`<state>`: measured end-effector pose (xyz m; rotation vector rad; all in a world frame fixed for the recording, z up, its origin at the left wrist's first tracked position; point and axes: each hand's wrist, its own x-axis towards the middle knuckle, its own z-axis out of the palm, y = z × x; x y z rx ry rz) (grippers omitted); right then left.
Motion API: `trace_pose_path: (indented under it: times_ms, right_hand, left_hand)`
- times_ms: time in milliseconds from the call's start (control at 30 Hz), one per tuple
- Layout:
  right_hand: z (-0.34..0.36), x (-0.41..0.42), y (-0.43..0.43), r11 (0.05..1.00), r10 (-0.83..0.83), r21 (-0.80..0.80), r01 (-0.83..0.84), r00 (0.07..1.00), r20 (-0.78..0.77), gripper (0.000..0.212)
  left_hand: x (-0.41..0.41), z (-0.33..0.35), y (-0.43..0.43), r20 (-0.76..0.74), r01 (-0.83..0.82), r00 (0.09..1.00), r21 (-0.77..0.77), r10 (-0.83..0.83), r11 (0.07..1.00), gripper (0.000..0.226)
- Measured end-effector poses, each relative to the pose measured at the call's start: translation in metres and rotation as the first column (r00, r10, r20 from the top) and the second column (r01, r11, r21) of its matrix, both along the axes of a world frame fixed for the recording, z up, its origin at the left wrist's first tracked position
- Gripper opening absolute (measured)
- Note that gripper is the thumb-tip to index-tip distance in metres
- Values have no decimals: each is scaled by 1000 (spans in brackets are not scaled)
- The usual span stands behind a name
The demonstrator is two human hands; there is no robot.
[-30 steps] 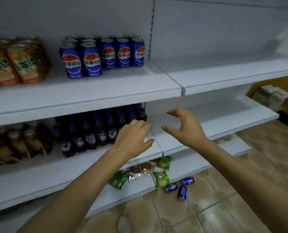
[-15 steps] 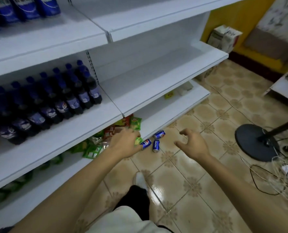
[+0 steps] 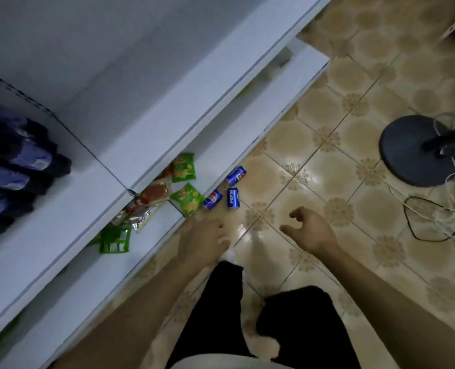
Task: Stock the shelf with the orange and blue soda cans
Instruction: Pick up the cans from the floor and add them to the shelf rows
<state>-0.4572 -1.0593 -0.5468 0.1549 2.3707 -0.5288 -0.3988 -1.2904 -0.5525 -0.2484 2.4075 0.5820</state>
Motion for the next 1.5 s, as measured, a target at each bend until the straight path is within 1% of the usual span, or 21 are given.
trace_pose_path:
  times_ms: [67,167,300,367,500,633,700,800,833,867,933,967,1000,1067,1133,1233,1333,1367,1433,1467,1500]
  right_hand:
    - [-48,-11,-1,998,-53,-37,57,994,95,49]
    - [-124,-25,-2,990,-99,-68,121,961,259,48]
    - [-228,-53,-6,978,-113,-112,178,895,432,49]
    - [-283,-68,-8,976,-103,-117,182,867,487,51]
    - [-398,-106,-14,969,-104,-148,197,872,478,58]
    - [-501,-145,-20,980,-49,-146,134,879,475,54]
    - [-541,-160,-20,987,-16,-133,87,887,461,53]
    - [-579,-169,-12,984,-3,-155,85,884,468,51]
    - [-585,-167,-7,981,-23,-158,113,875,483,48]
    - [-587,-163,-1,978,-49,-151,143,864,501,45]
    - [-577,-155,13,965,-121,-137,226,839,530,40]
    - [-564,-153,19,937,-209,-120,329,800,563,41]
    - [-545,-152,24,895,-298,-98,435,747,594,41]
    - [-488,-155,33,797,-418,-79,599,641,644,40]
    - [-419,-158,39,713,-459,-99,694,569,682,40]
    - [-315,-161,35,655,-382,-237,718,585,716,47]
    - [-211,-155,28,629,-286,-297,719,569,771,79]
    - [-179,-149,28,617,-286,-293,730,555,782,80]
    - [-127,-138,28,588,-309,-284,757,535,786,74]
    - [-104,-132,27,568,-326,-278,775,522,788,69]
    - [-85,-125,26,551,-339,-283,785,520,784,63]
  left_hand:
    - [-11,-48,7,112,-49,993,33,45,998,47]
    - [-20,-125,20,260,-258,937,55,235,965,46]
    - [-41,-236,45,411,-519,788,43,458,854,53]
    - [-61,-296,61,430,-644,698,29,573,764,55]
    - [-114,-428,91,367,-830,511,-25,777,558,71]
    - [-156,-544,97,164,-919,376,-63,912,390,92]
    - [-169,-583,94,99,-931,344,-90,934,353,100]
    - [-171,-621,87,35,-922,359,-143,933,360,97]
    - [-170,-628,83,39,-927,343,-144,939,345,92]
    - [-166,-631,80,73,-948,287,-123,955,294,87]
    - [-165,-614,78,231,-996,85,-11,969,90,75]
    - [-166,-594,79,339,-999,14,34,941,3,66]
    - [-165,-567,81,437,-996,5,81,899,-34,55]
    - [-158,-496,96,562,-991,45,132,826,-36,40]
    - [-148,-419,112,621,-985,79,167,780,-33,42]
    - [-136,-304,140,644,-965,211,259,735,49,70]
    - [-123,-180,164,579,-922,332,367,745,125,63]
    - [-118,-143,174,549,-911,355,386,757,147,59]
    - [-103,-83,190,468,-908,315,403,826,119,54]
    - [-95,-59,195,453,-917,231,397,861,37,51]
    - [-86,-37,199,473,-909,79,395,878,-131,44]
